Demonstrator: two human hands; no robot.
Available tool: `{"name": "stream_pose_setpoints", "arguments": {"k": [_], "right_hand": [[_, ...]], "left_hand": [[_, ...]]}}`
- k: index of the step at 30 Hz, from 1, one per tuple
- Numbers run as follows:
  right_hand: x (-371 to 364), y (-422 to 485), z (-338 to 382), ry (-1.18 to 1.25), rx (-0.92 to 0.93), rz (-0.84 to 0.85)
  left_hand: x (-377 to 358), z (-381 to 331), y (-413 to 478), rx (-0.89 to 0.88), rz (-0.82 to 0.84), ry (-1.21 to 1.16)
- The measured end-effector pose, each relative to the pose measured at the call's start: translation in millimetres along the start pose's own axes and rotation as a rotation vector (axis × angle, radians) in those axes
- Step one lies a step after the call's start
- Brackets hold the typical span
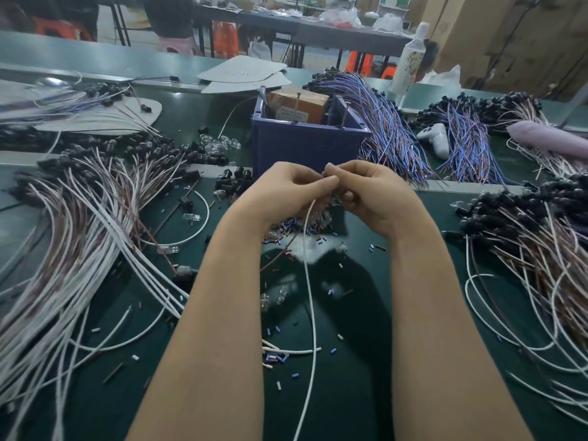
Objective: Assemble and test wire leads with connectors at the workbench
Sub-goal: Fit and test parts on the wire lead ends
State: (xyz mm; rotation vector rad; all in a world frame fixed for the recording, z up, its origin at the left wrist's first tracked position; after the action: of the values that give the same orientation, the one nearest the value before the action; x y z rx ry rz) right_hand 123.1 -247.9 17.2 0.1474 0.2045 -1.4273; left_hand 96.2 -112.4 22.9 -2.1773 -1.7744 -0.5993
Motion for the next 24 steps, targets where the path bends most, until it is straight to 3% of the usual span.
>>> {"name": "stream_pose_setpoints", "arguments": {"k": [5, 9, 11, 14, 17, 20, 24], "right_hand": [[-5.3, -4.2, 0.8, 0.222, -0.024, 0.067], [5.8, -4.4, 16.7, -0.082, 0.228, -0.101], [26.7, -6.1, 28.3, -0.024, 0.286, -0.214], [35.0, -5.7, 22.5, 0.004, 0.214, -0.262], [14.0, -0.4, -2.0, -0.301, 0.051, -0.169], [1.5, 0.6, -14.1, -0.603, -0.039, -0.054], [-2.3, -0.2, -11.3, -0.61, -0.023, -0.02]], "left_hand": [[-2.6, 0.8, 2.5, -0.05, -0.014, -0.08], [4.1, 8.2, 1.3, 0.046, -0.012, 0.006], [10.8, 14.7, -1.3, 0.113, -0.037, 0.098], [19.6, 6.7, -1.0, 0.084, -0.196, 0.023], [21.2, -16.4, 2.0, -0.05, -0.324, 0.061], [19.8, -29.5, 0.1, -0.185, -0.372, 0.096], [14.6, -26.8, -2.4, -0.244, -0.369, -0.044]]}}
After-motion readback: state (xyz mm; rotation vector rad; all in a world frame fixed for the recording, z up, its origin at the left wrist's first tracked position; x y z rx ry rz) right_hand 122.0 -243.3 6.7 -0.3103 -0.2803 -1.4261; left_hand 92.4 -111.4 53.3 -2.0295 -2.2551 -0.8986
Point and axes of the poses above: each hand's wrist, its own y-axis towards the middle knuckle, its own x-axis out of the back of the hand, z = x × y, the point moved 5 cm from there along y, towards the middle knuckle, and after that the axes turned 13 degrees about y, right-handed, at the moved point
